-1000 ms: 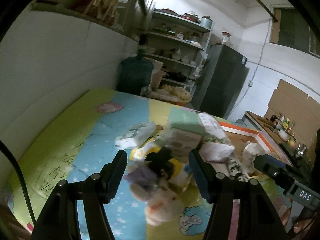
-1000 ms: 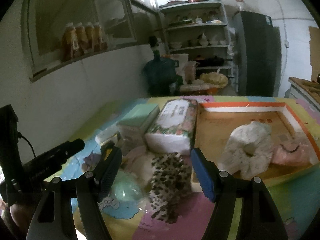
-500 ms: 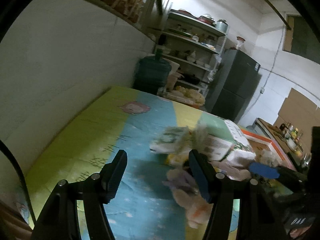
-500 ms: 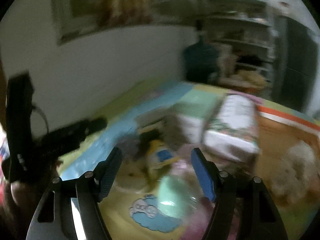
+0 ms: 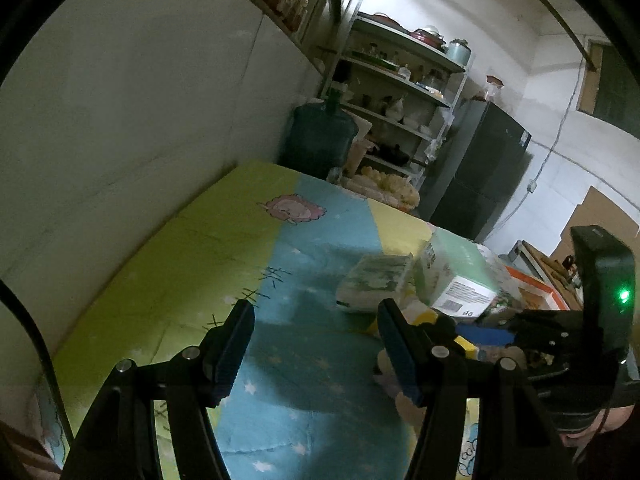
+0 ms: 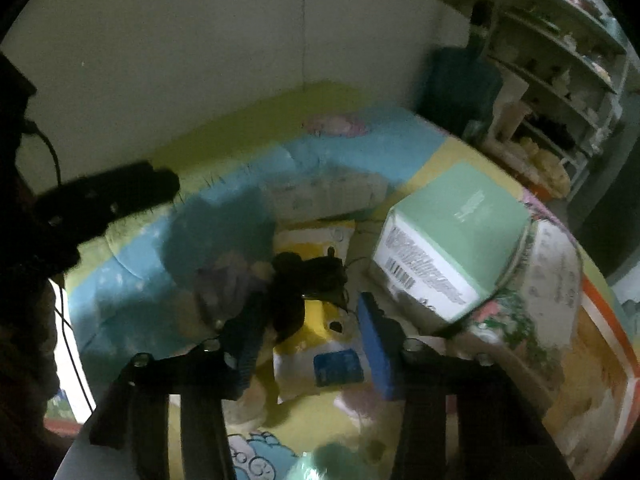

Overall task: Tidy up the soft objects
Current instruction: 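Grasp the clear green-printed bag with the left tool while the right tool grasps the yellow-white package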

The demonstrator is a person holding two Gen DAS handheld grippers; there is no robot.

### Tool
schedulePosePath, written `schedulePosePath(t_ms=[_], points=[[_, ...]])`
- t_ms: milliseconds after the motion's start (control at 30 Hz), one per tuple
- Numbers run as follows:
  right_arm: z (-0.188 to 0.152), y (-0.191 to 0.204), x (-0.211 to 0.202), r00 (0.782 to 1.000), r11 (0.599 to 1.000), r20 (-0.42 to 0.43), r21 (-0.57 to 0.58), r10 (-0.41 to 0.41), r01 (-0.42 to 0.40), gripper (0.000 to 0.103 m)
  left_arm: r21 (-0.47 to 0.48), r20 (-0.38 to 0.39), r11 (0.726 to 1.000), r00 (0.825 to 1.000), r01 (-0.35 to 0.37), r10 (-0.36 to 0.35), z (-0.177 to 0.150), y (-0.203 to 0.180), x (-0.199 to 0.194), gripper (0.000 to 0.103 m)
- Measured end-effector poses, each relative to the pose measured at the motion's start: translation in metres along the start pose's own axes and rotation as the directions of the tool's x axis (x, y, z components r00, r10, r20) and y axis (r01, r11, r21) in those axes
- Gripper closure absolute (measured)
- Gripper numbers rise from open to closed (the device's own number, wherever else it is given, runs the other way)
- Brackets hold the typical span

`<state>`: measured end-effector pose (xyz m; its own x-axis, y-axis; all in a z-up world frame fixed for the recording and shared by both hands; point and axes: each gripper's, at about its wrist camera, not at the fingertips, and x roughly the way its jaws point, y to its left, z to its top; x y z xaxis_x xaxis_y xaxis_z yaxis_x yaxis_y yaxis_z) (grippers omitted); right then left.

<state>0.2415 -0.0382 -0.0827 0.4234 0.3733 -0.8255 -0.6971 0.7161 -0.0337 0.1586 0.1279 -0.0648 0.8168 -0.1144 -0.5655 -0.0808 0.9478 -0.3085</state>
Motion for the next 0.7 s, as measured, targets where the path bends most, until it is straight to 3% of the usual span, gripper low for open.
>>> schedulePosePath(t_ms=[233, 400, 533, 700], points=[[-0.007, -0.001, -0.004, 1.000, 0.999, 0.015, 0.036, 0.016, -0.017, 0.063, 0.069, -0.053, 0.997, 0.998, 0.042, -0.038, 0.011, -0.006, 0.014, 0.039], [-0.017, 0.001, -0.036, 0.994, 0.996, 0.102, 0.086, 0.025, -0.034, 0.064, 0.105, -0.072, 0.988, 0.992, 0.114, -0.107, 0.024, -0.015, 0.022, 0.039], [-0.033, -0.003, -0.071, 0.981, 0.987, 0.193, 0.149, 0.024, -0.054, 0.064, 0.199, -0.134, 0.962, 0.977, 0.189, -0.164, 0.033, -0.034, 0.040, 0.039], [-0.052, -0.014, -0.109, 0.960, 0.970, 0.279, 0.235, -0.005, -0.064, 0.064, 0.361, -0.225, 0.907, 0.964, 0.216, -0.140, 0.030, -0.061, 0.072, 0.039]])
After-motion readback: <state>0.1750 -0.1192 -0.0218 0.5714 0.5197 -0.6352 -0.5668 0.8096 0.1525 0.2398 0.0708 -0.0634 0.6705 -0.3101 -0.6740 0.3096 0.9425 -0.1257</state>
